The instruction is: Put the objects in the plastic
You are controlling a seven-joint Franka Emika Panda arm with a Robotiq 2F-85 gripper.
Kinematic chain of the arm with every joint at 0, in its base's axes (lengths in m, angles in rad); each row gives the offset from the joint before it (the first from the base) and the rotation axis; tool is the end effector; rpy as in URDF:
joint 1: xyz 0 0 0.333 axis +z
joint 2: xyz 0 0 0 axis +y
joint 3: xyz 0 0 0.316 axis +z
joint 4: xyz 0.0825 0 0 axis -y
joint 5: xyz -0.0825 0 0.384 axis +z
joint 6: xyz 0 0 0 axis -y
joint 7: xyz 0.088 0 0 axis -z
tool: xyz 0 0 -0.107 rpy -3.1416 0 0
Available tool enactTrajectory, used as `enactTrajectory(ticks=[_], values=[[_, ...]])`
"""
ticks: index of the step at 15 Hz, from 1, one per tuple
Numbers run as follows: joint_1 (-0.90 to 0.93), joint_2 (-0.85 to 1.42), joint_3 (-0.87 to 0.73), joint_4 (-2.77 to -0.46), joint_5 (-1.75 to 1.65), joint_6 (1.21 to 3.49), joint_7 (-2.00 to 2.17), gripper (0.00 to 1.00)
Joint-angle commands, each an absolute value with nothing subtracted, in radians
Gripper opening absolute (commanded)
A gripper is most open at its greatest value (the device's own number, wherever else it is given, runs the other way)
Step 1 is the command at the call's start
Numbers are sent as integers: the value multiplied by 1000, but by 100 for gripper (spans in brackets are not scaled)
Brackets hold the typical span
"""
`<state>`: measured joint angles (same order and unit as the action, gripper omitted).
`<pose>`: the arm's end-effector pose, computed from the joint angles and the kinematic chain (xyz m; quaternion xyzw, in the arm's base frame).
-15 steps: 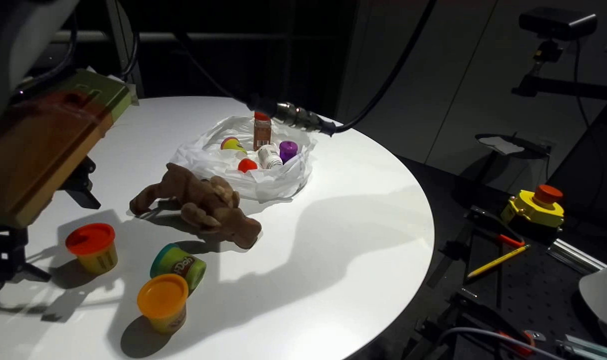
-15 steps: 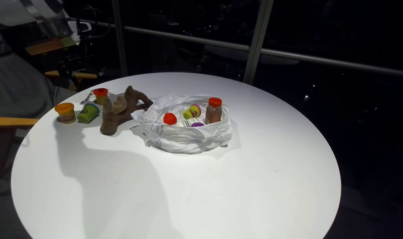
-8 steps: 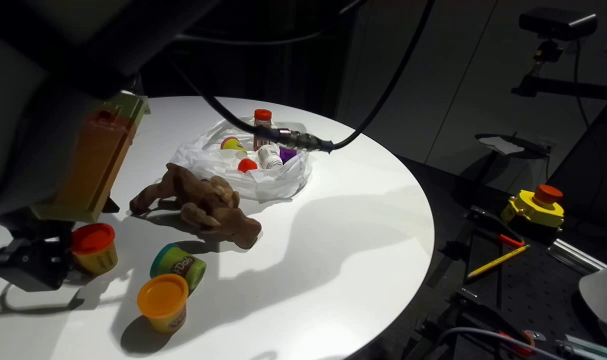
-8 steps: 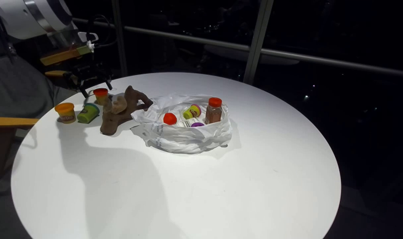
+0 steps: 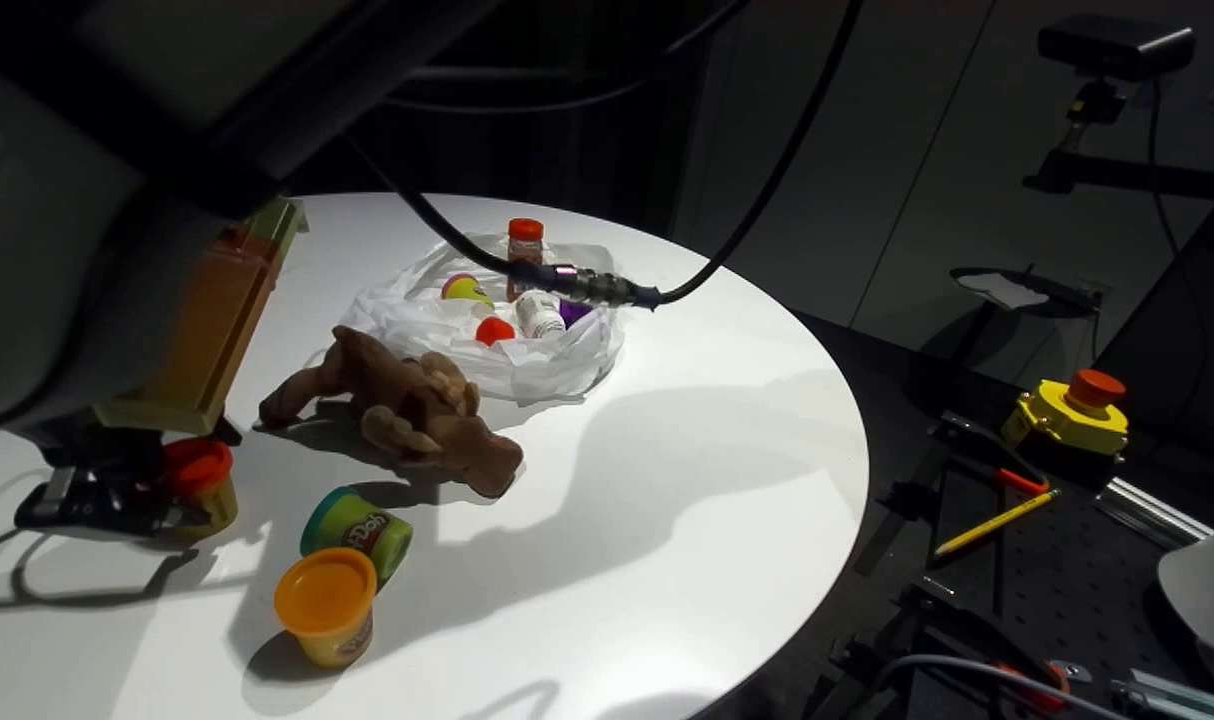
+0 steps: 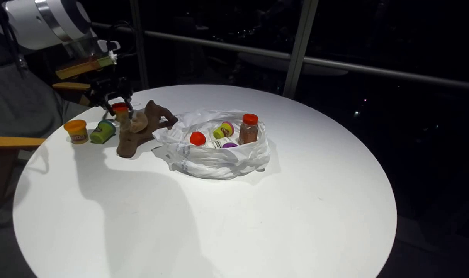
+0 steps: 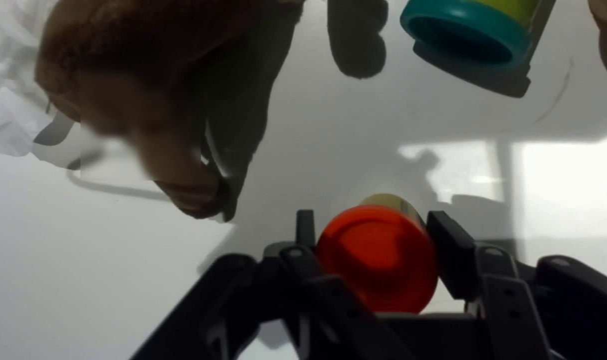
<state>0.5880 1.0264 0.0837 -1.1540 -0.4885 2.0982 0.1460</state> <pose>0.6177 0.4386 0.1646 0.9160 0.3621 0.0322 0.1695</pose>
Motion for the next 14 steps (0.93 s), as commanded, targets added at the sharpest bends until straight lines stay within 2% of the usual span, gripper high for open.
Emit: enactTrajectory(ticks=[1,10,14], values=[[566,1002,78,-1158,-489,2132,151,30],[551,682,-50,-1399,-509,2122,508,28],[555,633,-149,-1501,-539,2131,679,28]])
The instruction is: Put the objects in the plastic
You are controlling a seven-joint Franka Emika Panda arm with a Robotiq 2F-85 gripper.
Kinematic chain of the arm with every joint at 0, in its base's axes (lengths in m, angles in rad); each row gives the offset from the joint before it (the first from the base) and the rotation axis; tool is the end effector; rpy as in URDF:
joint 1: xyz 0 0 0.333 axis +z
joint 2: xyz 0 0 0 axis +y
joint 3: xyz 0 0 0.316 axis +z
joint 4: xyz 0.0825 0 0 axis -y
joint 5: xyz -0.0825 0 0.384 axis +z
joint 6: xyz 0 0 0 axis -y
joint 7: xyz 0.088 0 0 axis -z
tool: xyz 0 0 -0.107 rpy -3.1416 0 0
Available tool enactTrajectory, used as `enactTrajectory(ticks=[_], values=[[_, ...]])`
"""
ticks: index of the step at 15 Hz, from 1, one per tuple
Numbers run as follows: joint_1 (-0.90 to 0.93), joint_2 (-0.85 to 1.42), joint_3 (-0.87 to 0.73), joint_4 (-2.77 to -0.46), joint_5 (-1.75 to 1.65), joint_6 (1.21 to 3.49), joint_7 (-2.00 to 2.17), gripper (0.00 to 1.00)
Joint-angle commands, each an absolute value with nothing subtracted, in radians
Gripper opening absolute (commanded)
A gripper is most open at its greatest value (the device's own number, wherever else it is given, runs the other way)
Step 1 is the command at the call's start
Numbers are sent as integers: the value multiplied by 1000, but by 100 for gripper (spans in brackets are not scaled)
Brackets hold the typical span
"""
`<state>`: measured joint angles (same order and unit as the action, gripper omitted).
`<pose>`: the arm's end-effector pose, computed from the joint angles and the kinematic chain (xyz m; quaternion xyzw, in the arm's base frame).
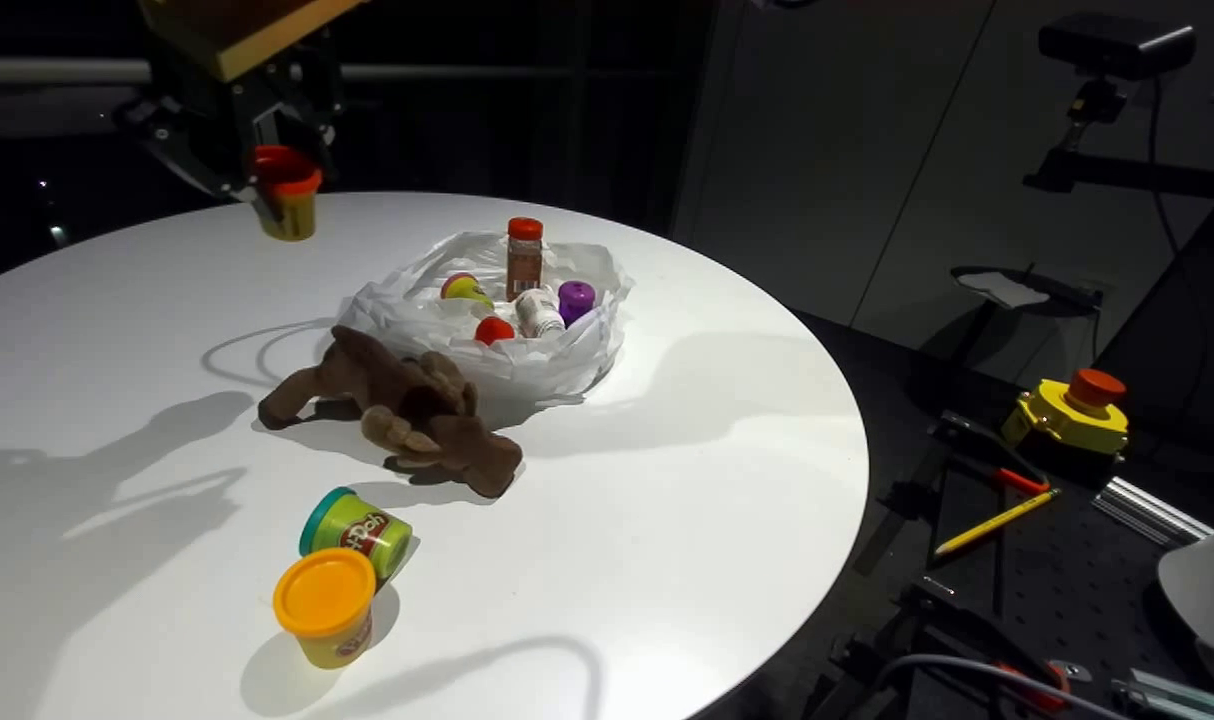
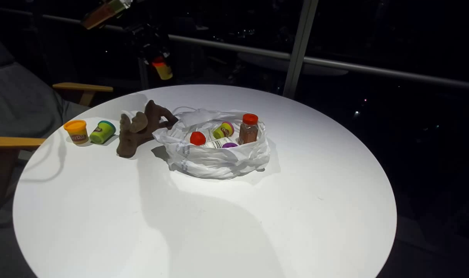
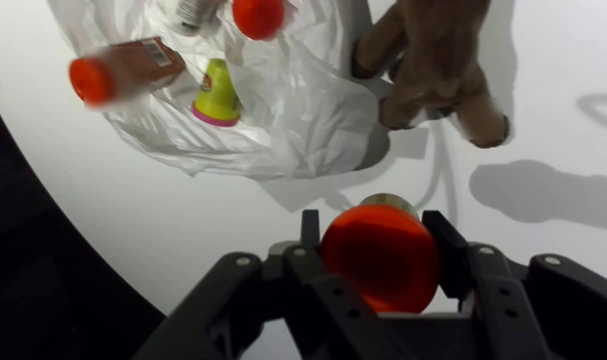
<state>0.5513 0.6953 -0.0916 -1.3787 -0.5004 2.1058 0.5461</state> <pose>0.6637 0.3194 0.3137 0.9655 0.0916 0.1307 0.2057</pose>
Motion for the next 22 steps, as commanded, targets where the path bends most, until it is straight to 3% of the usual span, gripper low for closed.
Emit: enactTrajectory(ticks=[1,6,22], values=[[539,635,-148,-1517,-558,2120,732,28],[481,693,-151,-1571,-546,2056,941,28],[449,780,-142,-1547,-576,2193,1227,28]])
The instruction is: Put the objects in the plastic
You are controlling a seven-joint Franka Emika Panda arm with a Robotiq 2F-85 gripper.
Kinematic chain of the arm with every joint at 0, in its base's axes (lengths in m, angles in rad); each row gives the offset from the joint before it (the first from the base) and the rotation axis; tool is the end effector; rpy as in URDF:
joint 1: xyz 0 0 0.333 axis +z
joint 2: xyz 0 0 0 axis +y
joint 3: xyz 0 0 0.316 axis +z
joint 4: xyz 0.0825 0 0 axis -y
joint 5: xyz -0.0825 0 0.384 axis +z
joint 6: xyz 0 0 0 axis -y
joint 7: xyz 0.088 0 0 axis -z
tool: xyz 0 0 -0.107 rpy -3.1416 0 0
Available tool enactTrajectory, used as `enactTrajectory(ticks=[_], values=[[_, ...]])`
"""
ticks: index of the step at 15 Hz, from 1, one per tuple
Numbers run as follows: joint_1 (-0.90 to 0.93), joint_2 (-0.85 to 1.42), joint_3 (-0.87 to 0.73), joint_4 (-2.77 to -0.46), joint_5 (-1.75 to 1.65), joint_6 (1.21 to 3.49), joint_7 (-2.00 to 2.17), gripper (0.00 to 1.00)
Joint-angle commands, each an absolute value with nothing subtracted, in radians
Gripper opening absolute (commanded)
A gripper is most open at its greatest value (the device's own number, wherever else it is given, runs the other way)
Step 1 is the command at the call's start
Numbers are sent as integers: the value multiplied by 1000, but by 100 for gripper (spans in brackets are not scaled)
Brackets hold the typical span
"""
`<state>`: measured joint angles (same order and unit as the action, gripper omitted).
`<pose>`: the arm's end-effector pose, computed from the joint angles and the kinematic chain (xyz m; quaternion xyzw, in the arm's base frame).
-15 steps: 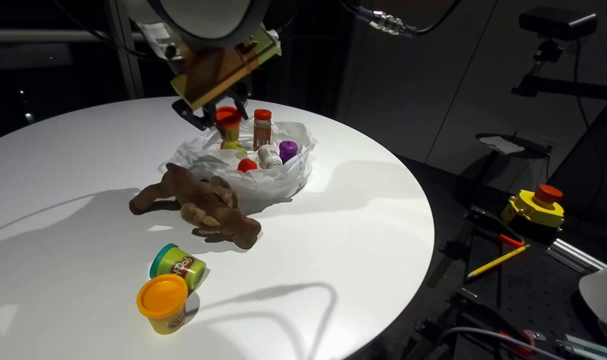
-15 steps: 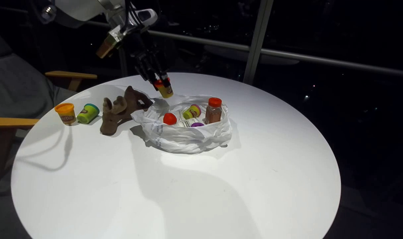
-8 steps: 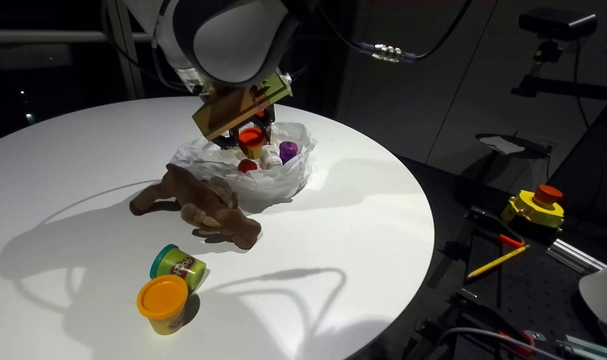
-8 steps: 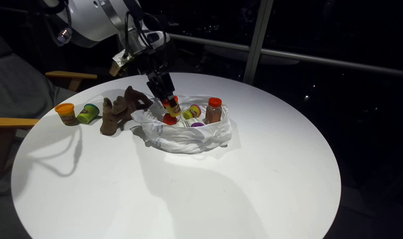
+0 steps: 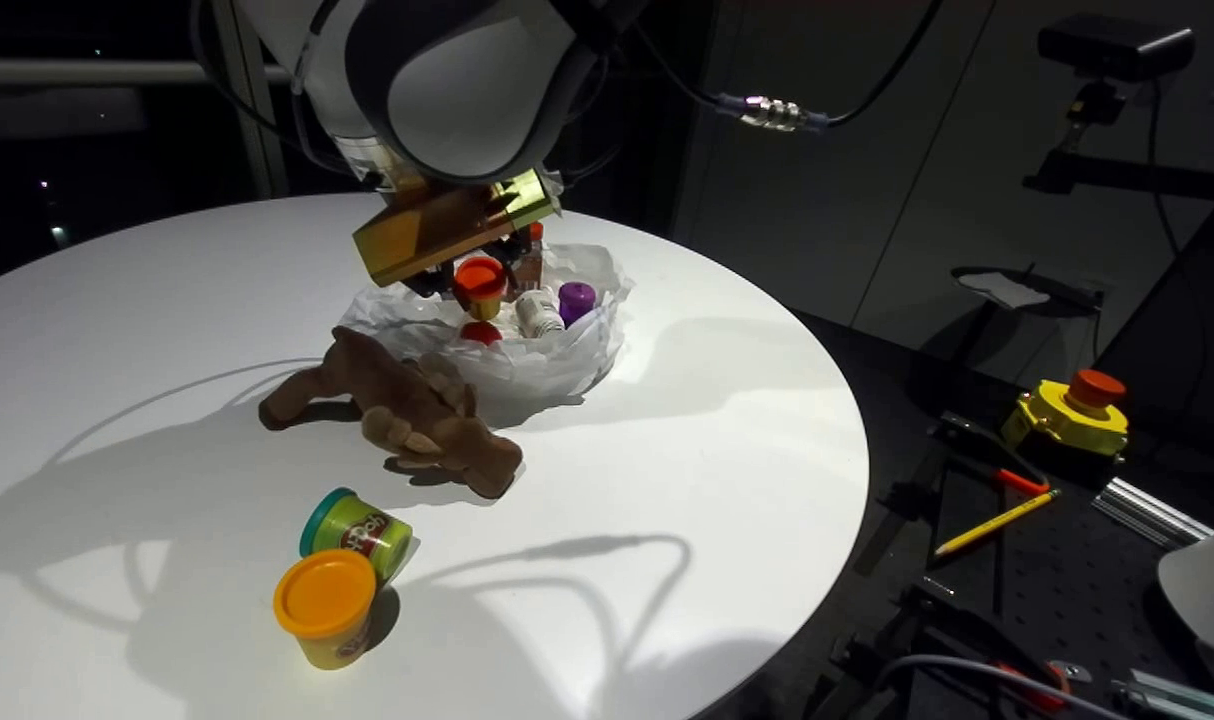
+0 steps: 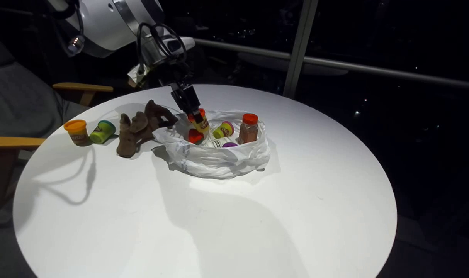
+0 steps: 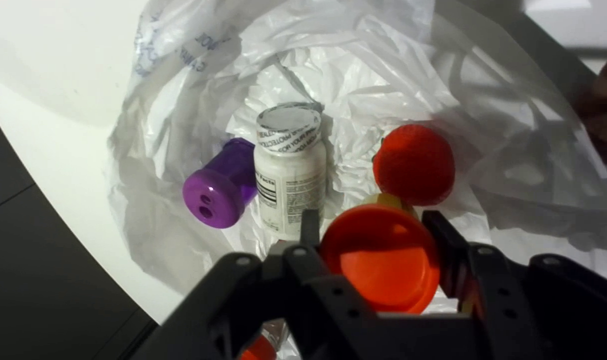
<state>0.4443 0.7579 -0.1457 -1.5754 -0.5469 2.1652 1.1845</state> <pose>0.6582 0.1945 0.1906 0.9320 -0.2390 0.1155 0.2468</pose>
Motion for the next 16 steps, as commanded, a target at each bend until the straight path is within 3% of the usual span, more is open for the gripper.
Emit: enactTrajectory(ticks=[1,5,6,7,10,16], values=[[448,783,-138,-1544,-574,2198,1226,28],[445,912,-127,-1354,-546,2165,1200,28],[443,933,-125,-1326,-536,2165,1196,78],[442,949,-124,-1302,-527,2164,1193,79],[453,962,-134,-1277,-506,2146,1198,99],[516,798,-145,-1437,-503,2109,1333,100]])
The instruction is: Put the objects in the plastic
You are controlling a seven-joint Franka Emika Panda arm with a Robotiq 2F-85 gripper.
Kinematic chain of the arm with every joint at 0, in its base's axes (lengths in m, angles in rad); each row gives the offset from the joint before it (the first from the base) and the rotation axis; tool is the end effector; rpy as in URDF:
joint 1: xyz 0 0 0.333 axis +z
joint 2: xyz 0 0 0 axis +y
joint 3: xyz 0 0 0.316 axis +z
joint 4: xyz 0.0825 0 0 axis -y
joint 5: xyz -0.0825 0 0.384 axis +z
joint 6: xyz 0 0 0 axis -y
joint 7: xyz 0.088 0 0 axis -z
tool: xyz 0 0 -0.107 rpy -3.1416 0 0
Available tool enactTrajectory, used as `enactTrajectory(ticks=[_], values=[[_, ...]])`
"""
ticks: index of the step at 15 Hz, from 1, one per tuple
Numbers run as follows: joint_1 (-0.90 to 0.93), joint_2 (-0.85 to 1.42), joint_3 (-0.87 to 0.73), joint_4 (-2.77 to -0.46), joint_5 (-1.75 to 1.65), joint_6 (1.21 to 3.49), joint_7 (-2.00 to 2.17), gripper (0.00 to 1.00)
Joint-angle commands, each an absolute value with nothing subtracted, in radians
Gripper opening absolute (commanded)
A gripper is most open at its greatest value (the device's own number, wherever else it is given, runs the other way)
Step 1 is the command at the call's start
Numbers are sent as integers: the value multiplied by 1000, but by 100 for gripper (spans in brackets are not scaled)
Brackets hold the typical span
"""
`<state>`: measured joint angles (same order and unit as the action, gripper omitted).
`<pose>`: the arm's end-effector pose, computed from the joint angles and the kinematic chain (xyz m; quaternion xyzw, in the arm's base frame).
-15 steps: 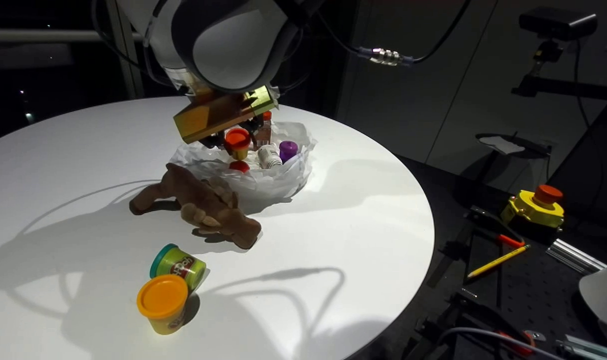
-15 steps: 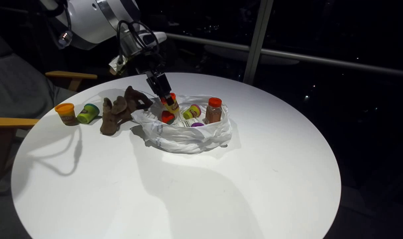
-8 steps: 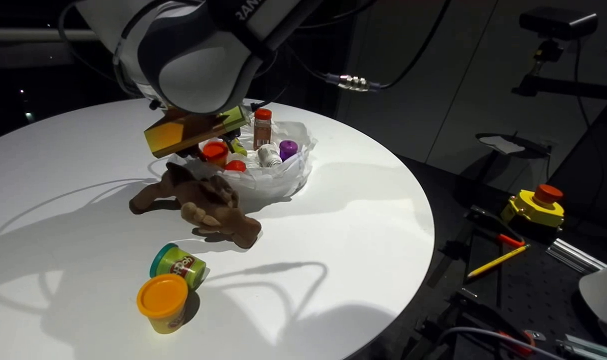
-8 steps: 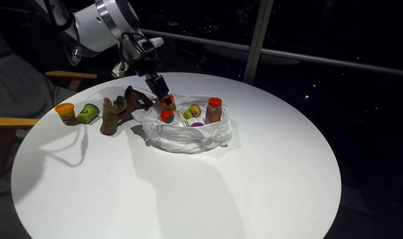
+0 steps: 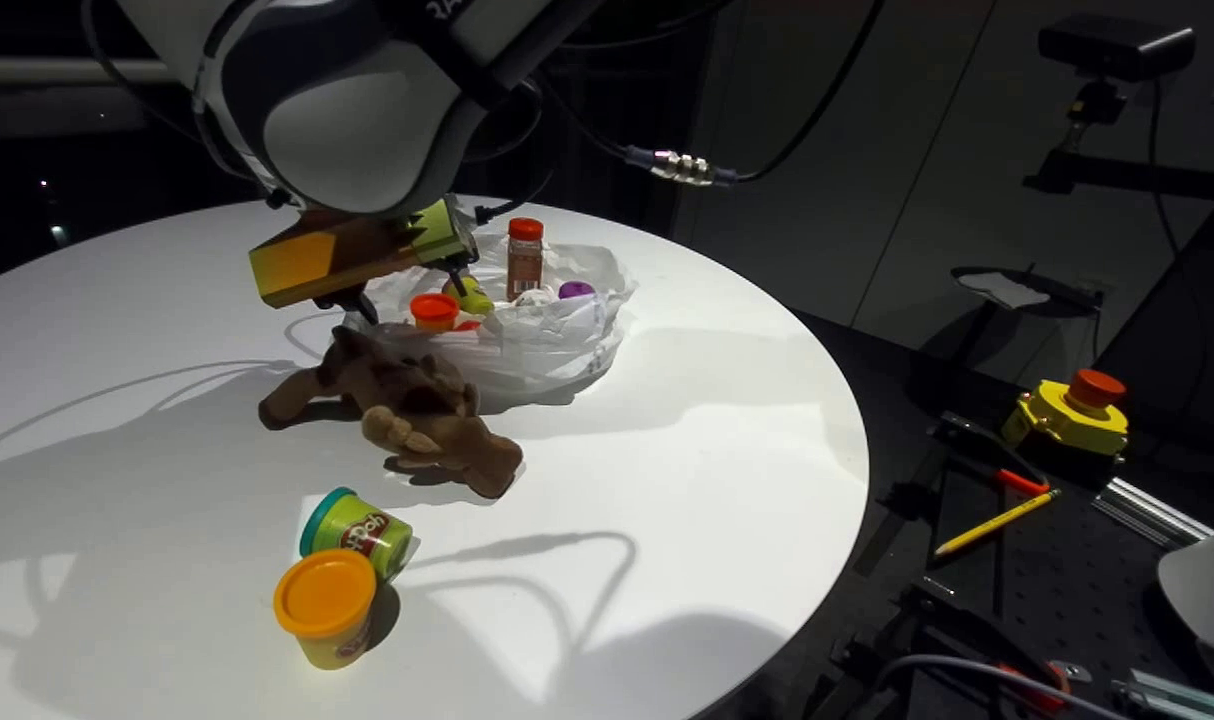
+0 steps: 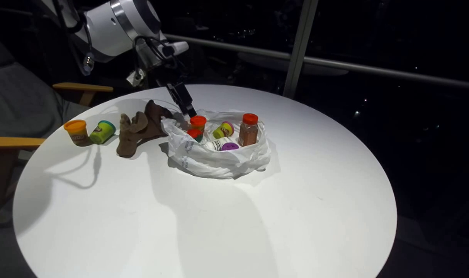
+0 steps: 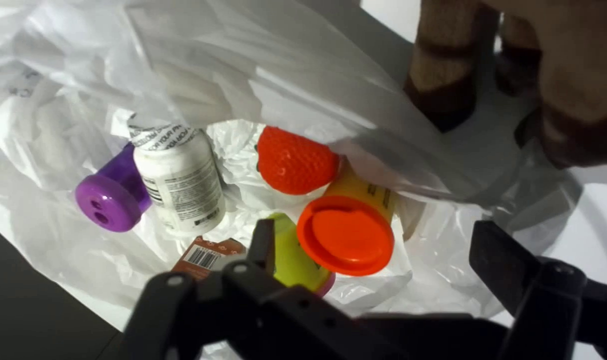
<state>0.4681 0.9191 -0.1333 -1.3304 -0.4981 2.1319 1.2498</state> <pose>0.6910 0.2409 0.1760 0.9264 -0.2727 0.1412 0.2176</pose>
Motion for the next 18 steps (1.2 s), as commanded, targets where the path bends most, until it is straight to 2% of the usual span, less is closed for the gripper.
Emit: enactTrajectory(ticks=[1,4,9,13,18], values=[[537,746,-143,-1477,-517,2093,1353,100],[558,629,-95,-1543,-517,2048,1337,100],[562,468,72,-1614,-479,2032,1152,100],[569,496,179,-1587,-414,2032,1016,100],[580,605,231,-1588,-344,2057,812,100]])
